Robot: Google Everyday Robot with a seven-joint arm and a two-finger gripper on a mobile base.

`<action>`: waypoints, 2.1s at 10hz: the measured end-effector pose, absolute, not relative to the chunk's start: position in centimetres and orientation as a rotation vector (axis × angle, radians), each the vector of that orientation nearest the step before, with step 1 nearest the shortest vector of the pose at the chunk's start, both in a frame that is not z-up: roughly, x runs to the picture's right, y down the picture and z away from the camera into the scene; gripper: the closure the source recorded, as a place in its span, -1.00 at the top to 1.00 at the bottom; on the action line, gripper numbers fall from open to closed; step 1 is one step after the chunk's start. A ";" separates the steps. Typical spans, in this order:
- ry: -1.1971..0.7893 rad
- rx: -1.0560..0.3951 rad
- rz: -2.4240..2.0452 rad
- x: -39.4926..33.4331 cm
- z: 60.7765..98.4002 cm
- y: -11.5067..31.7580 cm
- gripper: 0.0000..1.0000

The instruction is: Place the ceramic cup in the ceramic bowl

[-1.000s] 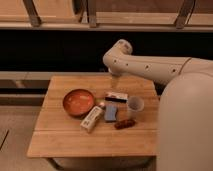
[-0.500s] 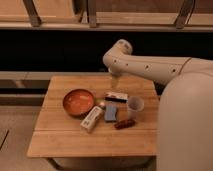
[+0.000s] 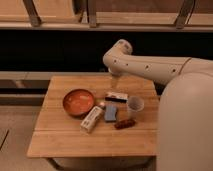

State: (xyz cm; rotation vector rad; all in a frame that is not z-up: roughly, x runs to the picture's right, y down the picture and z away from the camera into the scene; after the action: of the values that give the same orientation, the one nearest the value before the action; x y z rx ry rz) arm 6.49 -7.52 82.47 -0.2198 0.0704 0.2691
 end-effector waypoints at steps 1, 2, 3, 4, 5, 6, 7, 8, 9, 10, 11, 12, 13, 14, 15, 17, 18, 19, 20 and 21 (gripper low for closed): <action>0.070 -0.220 0.269 6.5 82.5 -7.5 0.60; 0.070 -0.220 0.269 6.5 82.5 -7.5 0.60; 0.070 -0.220 0.269 6.5 82.5 -7.5 0.60; 0.070 -0.220 0.269 6.5 82.5 -7.5 0.60; 0.070 -0.220 0.269 6.5 82.5 -7.5 0.60; 0.070 -0.220 0.269 6.5 82.5 -7.5 0.60; 0.070 -0.220 0.269 6.5 82.5 -7.5 0.60; 0.070 -0.220 0.269 6.5 82.5 -7.5 0.60; 0.070 -0.220 0.269 6.5 82.5 -7.5 0.60; 0.070 -0.220 0.269 6.5 82.5 -7.5 0.60; 0.070 -0.220 0.269 6.5 82.5 -7.5 0.60; 0.071 -0.220 0.269 6.5 82.5 -7.5 0.60; 0.074 -0.220 0.267 6.5 82.5 -7.6 0.60; 0.087 -0.226 0.266 6.8 82.5 -7.5 0.60; 0.109 -0.242 0.268 7.5 82.6 -6.9 0.60; 0.149 -0.272 0.287 8.7 82.7 -5.6 0.60; 0.172 -0.288 0.312 9.7 82.6 -4.8 0.60; 0.187 -0.297 0.335 10.5 82.3 -4.1 0.60; 0.206 -0.306 0.356 11.3 82.1 -3.4 0.60; 0.229 -0.316 0.387 12.6 81.8 -2.5 0.60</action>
State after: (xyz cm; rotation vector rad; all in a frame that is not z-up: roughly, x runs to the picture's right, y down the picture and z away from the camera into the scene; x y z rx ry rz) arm 12.64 -2.47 81.76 -0.3158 0.2289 0.3870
